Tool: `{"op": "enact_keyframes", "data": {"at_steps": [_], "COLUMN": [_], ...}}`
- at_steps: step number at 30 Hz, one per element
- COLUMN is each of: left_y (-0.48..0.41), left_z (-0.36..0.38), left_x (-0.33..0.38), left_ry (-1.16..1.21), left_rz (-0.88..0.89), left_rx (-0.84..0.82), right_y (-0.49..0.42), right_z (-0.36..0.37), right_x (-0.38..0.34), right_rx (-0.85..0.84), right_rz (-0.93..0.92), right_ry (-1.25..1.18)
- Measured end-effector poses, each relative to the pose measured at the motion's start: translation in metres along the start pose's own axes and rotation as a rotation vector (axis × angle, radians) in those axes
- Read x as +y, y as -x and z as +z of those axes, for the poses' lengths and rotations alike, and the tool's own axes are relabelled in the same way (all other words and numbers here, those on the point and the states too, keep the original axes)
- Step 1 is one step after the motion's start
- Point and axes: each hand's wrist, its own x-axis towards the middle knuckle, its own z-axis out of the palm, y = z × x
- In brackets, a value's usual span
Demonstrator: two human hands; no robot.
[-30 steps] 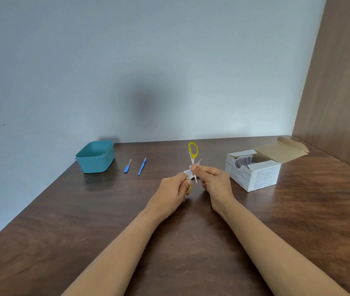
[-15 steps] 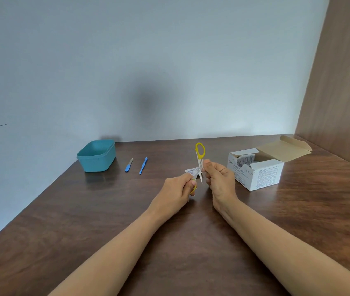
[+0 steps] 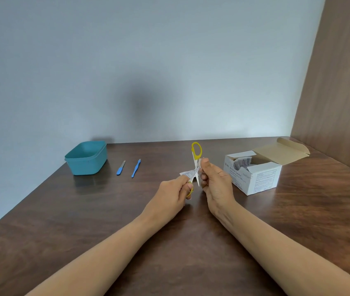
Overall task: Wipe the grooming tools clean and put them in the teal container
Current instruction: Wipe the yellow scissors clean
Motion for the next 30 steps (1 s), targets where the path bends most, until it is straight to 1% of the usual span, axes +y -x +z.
{"op": "enact_keyframes", "data": {"at_steps": [4,7,11,13,16,20,26,30], "left_y": [0.0012,0.0026,0.0038,0.0037,0.0042,0.0043,0.0041,0.0038], "left_z": [-0.0002,0.0001,-0.0002,-0.0014,-0.003,-0.0034,-0.0028,-0.0041], "left_x": [-0.0006,-0.0026,-0.0023,-0.0022,-0.0014,-0.0006,-0.0022,0.0], "left_ry": [-0.012,-0.052,-0.043,-0.028,0.006,0.009,0.004,0.005], "left_rz": [-0.011,-0.032,-0.053,-0.077,-0.112,-0.118,-0.134,-0.107], "left_rx": [0.043,0.092,0.147,0.188,0.223,0.221,0.204,0.165], "right_y": [-0.0039,-0.0043,-0.0035,-0.003,-0.002,0.0019,0.0024,0.0034], "right_z": [-0.0002,-0.001,-0.0019,-0.0022,-0.0027,-0.0019,-0.0018,-0.0014], "right_x": [0.001,-0.0015,-0.0051,-0.0052,-0.0033,-0.0027,-0.0013,-0.0014], "right_rx": [-0.058,-0.085,0.044,0.053,-0.03,-0.157,-0.206,-0.229], "right_rz": [0.007,0.016,0.079,0.096,0.098,0.085,0.07,0.028], "right_ry": [-0.073,-0.081,-0.097,-0.073,0.062,0.201,0.233,0.257]}}
